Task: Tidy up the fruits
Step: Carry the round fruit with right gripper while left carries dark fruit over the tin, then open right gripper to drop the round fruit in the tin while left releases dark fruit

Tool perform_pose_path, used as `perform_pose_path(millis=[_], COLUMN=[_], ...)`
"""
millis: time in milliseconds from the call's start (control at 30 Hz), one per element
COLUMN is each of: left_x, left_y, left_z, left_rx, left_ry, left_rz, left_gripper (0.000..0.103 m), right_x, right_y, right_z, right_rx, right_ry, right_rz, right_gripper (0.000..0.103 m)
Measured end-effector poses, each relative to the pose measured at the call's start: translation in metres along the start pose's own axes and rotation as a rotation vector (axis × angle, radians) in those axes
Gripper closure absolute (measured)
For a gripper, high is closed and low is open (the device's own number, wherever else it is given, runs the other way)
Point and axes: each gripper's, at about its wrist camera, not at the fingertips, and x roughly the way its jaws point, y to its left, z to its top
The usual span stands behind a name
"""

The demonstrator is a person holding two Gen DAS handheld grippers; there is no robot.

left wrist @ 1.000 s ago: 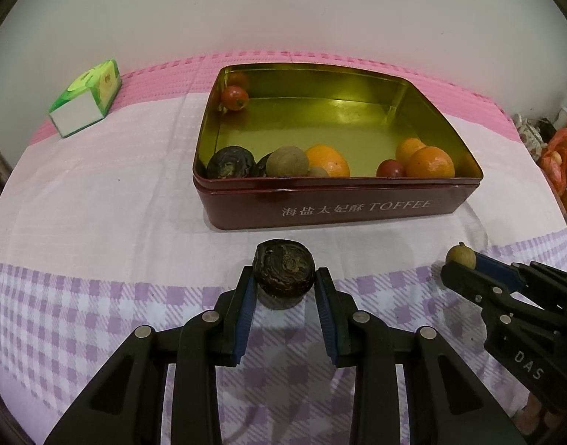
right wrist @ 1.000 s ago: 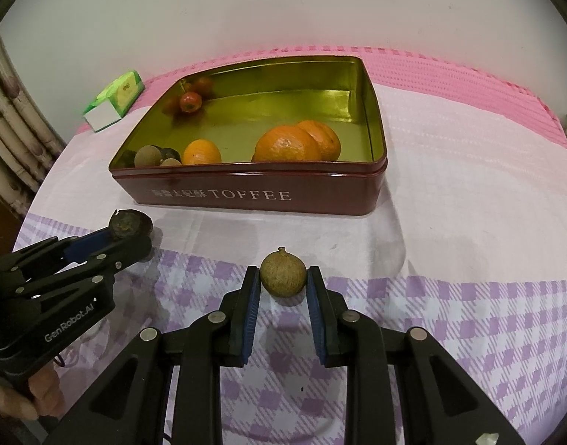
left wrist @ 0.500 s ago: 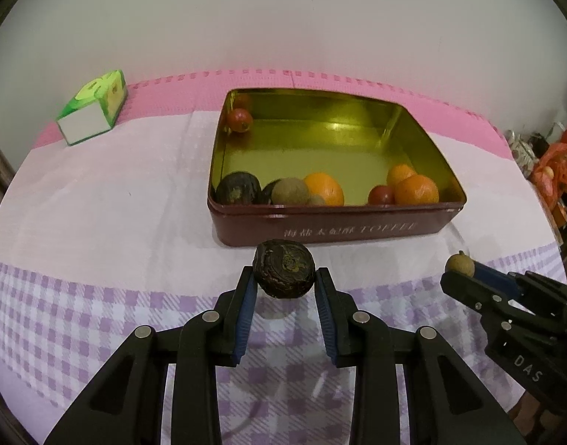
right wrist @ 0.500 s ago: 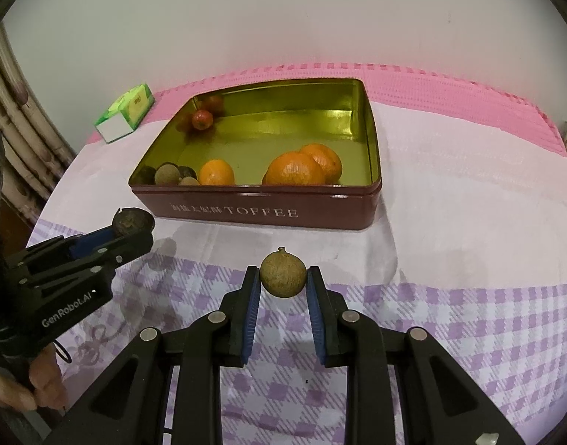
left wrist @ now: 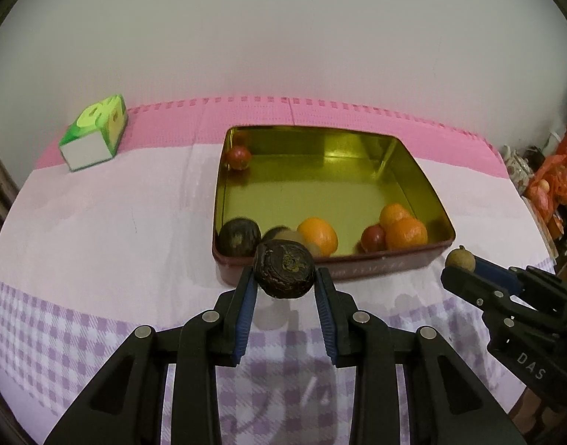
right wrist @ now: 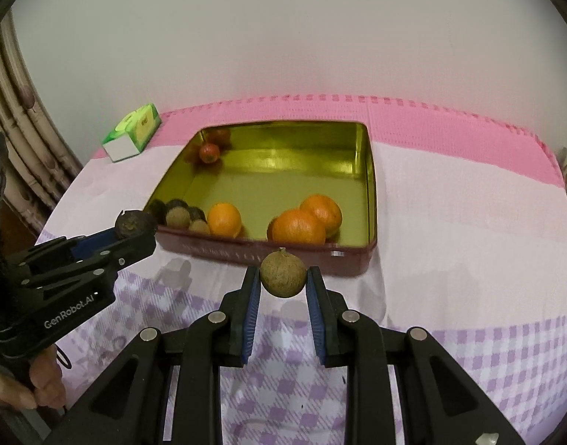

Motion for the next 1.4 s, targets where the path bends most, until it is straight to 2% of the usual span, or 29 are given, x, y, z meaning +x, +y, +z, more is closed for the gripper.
perform_pose_path(millis=[100, 433, 700, 1400], left_x=[0.004, 0.031, 0.046, 0.049], left_y=[-0.001, -0.001, 0.003, 0.002], left_z=[0.009, 0.030, 0.033, 0.033], left_rx=[0.011, 0.006, 0.000, 0.018], left_ry=[-0.010, 0.029, 0.057, 0.049], left_rz=[0.006, 0.020, 0.027, 0.019], left_gripper=[0.070, 0.070, 0.070, 0.070], right_x=[-0.001, 0.007, 0.018, 0.031], right_y=[0.003, -0.002, -0.013, -0.018], right_z=[0.007, 0.019, 0.028, 0.029], right_rx=[-0.009, -0.022, -0.006, -0.005], right_ry=[-0.012, -0.011, -0.002, 0.016], right_rz=[0.001, -0.018, -0.029, -0.029], right_gripper=[0.079, 0.079, 0.079, 0.079])
